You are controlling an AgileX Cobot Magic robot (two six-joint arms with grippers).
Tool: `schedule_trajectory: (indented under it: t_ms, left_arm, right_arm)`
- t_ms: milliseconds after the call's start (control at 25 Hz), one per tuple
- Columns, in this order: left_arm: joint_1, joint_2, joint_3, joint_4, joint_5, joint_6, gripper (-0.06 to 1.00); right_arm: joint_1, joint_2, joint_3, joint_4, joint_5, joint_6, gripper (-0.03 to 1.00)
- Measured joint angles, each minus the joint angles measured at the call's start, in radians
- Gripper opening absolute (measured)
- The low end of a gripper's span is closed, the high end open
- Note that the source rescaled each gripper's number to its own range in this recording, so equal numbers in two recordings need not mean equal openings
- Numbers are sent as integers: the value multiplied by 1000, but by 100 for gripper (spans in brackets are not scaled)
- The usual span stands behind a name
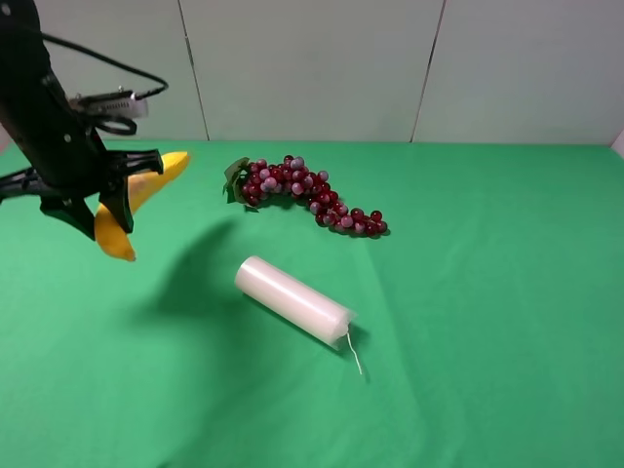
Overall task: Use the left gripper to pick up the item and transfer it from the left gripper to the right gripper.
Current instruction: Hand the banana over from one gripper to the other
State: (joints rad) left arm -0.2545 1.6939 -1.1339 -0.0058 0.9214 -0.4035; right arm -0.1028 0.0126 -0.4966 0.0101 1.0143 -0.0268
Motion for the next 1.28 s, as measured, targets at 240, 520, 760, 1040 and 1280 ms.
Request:
schedule_trajectory:
  t_ms: [240, 520, 760, 1040, 1280]
  left_arm:
    - [0, 0, -119, -21, 111, 192, 0]
    - [0, 0, -159, -30, 155, 332, 0]
    - [-5, 2, -163, -41, 156, 404, 0]
    - [-101, 43, -199, -17, 163, 437, 0]
    - [-201, 107, -310, 11, 200, 438, 0]
  right_arm:
    - [0, 0, 0, 0, 0, 0, 100]
    - [0, 0, 0, 0, 0, 0, 100]
    - [0, 0, 0, 0, 0, 0, 100]
    - [0, 0, 0, 0, 0, 0, 100]
    - [0, 0, 0, 0, 0, 0, 100]
